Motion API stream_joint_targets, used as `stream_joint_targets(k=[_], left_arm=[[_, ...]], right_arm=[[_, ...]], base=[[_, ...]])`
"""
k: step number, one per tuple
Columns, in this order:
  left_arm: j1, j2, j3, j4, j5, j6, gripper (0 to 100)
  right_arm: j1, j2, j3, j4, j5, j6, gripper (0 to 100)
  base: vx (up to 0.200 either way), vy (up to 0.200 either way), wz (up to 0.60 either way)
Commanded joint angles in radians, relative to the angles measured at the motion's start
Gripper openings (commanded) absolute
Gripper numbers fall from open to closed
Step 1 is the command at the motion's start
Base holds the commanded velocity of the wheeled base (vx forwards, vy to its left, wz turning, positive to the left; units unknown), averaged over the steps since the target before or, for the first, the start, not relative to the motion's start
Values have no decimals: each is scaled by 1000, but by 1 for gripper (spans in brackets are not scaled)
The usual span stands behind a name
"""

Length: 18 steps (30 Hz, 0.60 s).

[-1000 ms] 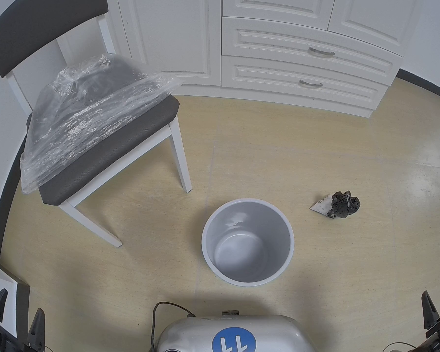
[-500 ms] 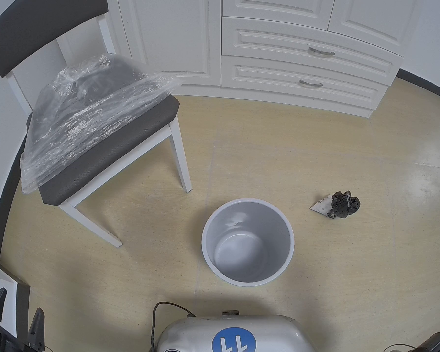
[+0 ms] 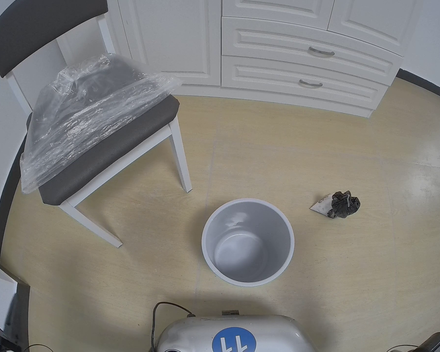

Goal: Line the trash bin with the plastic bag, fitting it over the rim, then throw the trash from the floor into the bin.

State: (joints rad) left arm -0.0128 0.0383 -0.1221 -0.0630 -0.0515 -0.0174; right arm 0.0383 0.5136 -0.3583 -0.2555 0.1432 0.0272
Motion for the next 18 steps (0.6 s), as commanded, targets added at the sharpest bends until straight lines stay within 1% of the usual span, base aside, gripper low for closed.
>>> stream_joint_targets(k=[1, 3, 4, 5, 7, 8, 9, 10, 11, 14, 18], left_arm=[[-42, 270, -225, 5, -7, -59, 100], [-42, 284, -225, 5, -4, -56, 100], [-32, 394, -232, -3, 39, 5, 100], [-32, 437, -238, -14, 61, 37, 100], [-30, 450, -241, -18, 67, 48, 100], [-27, 537, -251, -61, 124, 129, 100], [-26, 558, -251, -75, 137, 156, 100], [-26, 558, -251, -75, 137, 156, 100], [-26, 606, -254, -98, 165, 215, 100], [-26, 647, -252, -110, 182, 267, 100], [-26, 713, -223, -120, 186, 376, 100]], right_arm=[[18, 238, -25, -203, 3, 8, 100], [20, 244, -27, -211, 1, 10, 100], [31, 292, -48, -269, -7, 22, 100], [29, 306, -57, -284, -17, 34, 100], [29, 309, -60, -287, -22, 39, 100], [32, 319, -85, -298, -65, 95, 100], [37, 324, -99, -297, -77, 111, 100], [37, 324, -99, -297, -77, 111, 100], [37, 332, -111, -286, -91, 118, 100], [35, 336, -106, -286, -108, 120, 100], [28, 411, -83, -300, -134, 123, 100]], base=[[0, 0, 0], [0, 0, 0], [0, 0, 0], [0, 0, 0], [0, 0, 0], [0, 0, 0], [0, 0, 0], [0, 0, 0], [0, 0, 0], [0, 0, 0], [0, 0, 0]])
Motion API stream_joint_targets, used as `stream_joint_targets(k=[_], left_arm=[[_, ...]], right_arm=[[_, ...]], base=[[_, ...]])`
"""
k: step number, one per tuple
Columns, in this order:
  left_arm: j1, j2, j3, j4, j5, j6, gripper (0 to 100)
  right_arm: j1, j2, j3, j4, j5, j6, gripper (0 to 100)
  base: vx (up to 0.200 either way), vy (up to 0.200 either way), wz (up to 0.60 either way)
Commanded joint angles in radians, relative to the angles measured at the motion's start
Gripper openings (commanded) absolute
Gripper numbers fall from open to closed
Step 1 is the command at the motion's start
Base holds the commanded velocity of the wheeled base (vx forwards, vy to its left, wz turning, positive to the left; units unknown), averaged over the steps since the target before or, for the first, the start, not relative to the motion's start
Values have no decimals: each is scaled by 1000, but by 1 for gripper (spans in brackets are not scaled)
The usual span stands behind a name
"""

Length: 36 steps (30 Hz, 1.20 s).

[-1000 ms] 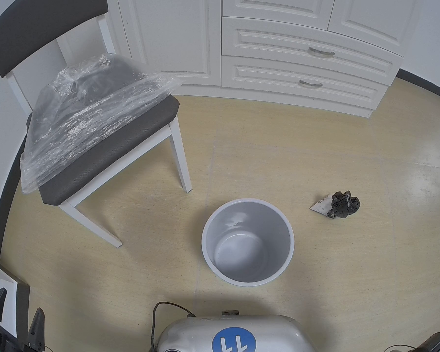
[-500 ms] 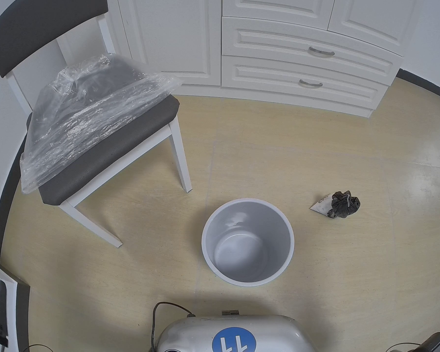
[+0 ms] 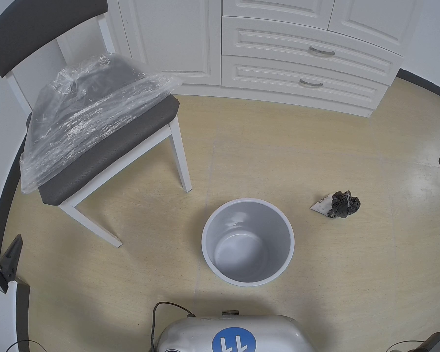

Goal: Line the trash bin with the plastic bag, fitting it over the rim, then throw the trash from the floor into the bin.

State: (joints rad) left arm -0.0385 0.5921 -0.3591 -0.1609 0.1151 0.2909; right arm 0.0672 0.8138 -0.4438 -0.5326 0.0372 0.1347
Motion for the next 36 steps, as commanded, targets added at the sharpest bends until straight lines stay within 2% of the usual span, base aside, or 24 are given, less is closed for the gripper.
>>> stream_joint_targets(k=[1, 9, 18, 29, 32, 33, 36], left_arm=[[2, 175, 11, -35, 21, 77, 100], [65, 291, 6, -175, 20, 116, 100], [72, 353, 6, -204, 20, 122, 100], [69, 433, 22, -249, 20, 139, 100], [74, 457, 26, -275, 18, 131, 100], [78, 465, 51, -284, 18, 129, 100], [85, 465, 89, -301, 17, 133, 100]], right_arm=[[-1, 130, 2, -24, -30, 17, 100], [25, 151, 1, -26, -30, 36, 100], [26, 65, 1, -20, -31, 14, 100], [28, 61, 7, -18, -30, 2, 100], [68, 53, 28, -23, -30, 6, 100], [126, 25, 50, -20, -28, 22, 100], [221, -13, 93, -20, -31, 86, 100]], base=[[0, 0, 0], [0, 0, 0], [0, 0, 0], [0, 0, 0], [0, 0, 0], [0, 0, 0], [0, 0, 0]])
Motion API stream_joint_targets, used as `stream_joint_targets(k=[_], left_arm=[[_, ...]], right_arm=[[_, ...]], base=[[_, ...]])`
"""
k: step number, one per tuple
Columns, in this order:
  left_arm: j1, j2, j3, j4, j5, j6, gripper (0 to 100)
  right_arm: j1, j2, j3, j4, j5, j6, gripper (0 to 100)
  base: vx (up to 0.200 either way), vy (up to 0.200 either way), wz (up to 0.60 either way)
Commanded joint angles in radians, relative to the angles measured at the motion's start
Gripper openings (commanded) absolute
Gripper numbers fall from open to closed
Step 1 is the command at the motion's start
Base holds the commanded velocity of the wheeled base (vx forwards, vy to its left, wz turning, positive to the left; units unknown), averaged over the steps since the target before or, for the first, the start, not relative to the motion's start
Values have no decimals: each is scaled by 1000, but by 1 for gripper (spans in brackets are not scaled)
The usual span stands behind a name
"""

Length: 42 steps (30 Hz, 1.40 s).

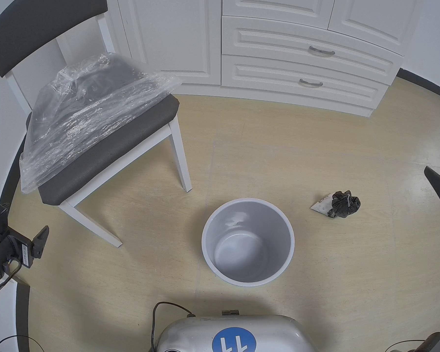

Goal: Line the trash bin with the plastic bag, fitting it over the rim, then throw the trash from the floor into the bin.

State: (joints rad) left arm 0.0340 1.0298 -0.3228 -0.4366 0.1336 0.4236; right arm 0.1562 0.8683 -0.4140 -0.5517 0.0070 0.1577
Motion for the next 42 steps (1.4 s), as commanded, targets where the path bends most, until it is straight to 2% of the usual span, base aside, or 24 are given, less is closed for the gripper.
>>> stream_joint_targets(k=[1, 2, 6, 7, 9, 11, 12, 15, 23, 25, 30, 34, 37, 42], left_arm=[[27, 29, 59, -34, -3, 9, 100], [27, 29, 59, -34, -3, 9, 100], [184, 7, 14, -54, -19, 98, 100], [202, 7, 1, -53, -26, 101, 100], [294, 29, -94, -31, -132, 101, 100], [294, 29, -94, -31, -132, 101, 100], [399, 69, -139, -17, -292, 101, 100], [448, 61, -130, -10, -364, 101, 100], [452, 26, -128, -42, -374, 106, 100], [440, -54, -94, -40, -382, 93, 100], [395, -76, -67, -54, -414, 20, 100], [386, -73, -56, -45, -422, -45, 100], [386, -40, -55, -44, -440, -52, 100], [380, 67, -75, -59, -442, -29, 100]], right_arm=[[144, -78, 72, -2, -2, 82, 100], [144, -78, 72, -2, -2, 82, 100], [154, -158, 80, 9, -45, 161, 100], [154, -166, 80, 10, -53, 166, 100], [137, -175, 78, 10, -96, 172, 100], [137, -175, 78, 10, -96, 172, 100], [98, -176, 70, 12, -147, 164, 100], [77, -189, 67, 12, -165, 132, 100], [60, -169, 44, 12, -165, 103, 100], [62, -75, -42, 10, -167, 28, 100], [109, 20, -131, -5, -173, -38, 100], [157, 41, -121, -4, -240, -17, 100], [186, 86, -131, -5, -251, 16, 100], [189, 153, -117, -5, -252, 29, 100]], base=[[0, 0, 0], [0, 0, 0], [0, 0, 0], [0, 0, 0], [0, 0, 0], [0, 0, 0], [0, 0, 0], [0, 0, 0], [0, 0, 0], [0, 0, 0], [0, 0, 0], [0, 0, 0], [0, 0, 0], [0, 0, 0]])
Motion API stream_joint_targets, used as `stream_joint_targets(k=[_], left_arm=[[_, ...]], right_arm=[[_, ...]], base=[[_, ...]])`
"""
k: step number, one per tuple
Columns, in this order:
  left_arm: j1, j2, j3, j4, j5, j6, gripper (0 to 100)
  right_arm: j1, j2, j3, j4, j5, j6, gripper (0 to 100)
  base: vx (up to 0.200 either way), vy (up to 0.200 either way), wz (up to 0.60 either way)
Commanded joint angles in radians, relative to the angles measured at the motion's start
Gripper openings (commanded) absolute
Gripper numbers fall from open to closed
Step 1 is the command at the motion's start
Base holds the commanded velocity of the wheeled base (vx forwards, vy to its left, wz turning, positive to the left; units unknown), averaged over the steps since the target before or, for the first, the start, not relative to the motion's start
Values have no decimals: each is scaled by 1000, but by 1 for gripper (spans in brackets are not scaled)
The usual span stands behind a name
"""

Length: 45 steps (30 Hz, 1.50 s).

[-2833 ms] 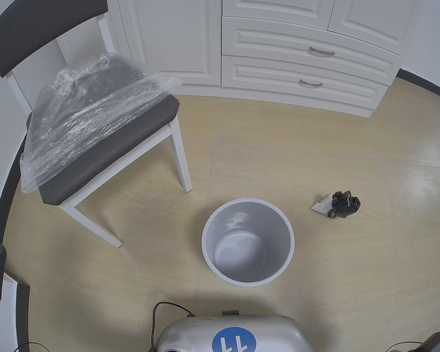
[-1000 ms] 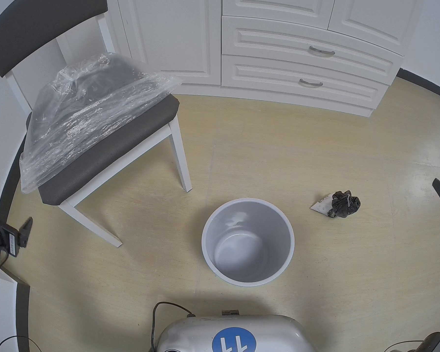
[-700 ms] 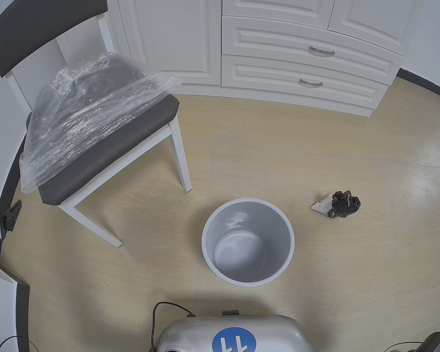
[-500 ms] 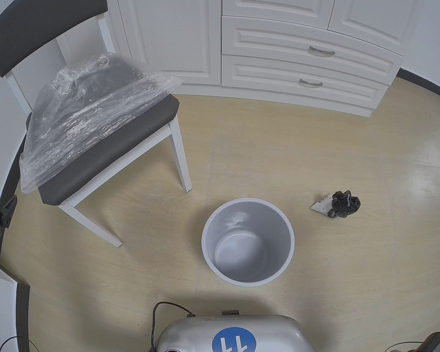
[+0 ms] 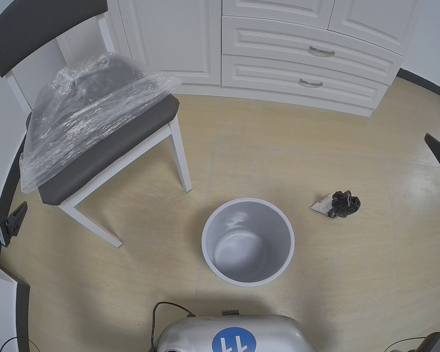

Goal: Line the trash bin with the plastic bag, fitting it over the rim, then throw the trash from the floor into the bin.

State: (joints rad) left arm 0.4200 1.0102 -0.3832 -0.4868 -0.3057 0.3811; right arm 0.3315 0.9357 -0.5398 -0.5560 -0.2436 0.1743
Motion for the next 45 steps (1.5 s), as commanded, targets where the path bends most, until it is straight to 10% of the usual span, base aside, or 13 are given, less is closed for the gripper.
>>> stream_joint_targets(k=[1, 31, 45], left_arm=[[2, 103, -20, -7, -3, 16, 100], [102, 475, -103, -243, 0, 114, 100], [97, 547, -163, -374, 5, -19, 100]], right_arm=[[14, 97, 14, -1, -2, 14, 100], [205, 304, 58, -145, -120, 73, 100], [222, 327, 69, -182, -120, 88, 100]], base=[[0, 0, 0], [0, 0, 0], [0, 0, 0]])
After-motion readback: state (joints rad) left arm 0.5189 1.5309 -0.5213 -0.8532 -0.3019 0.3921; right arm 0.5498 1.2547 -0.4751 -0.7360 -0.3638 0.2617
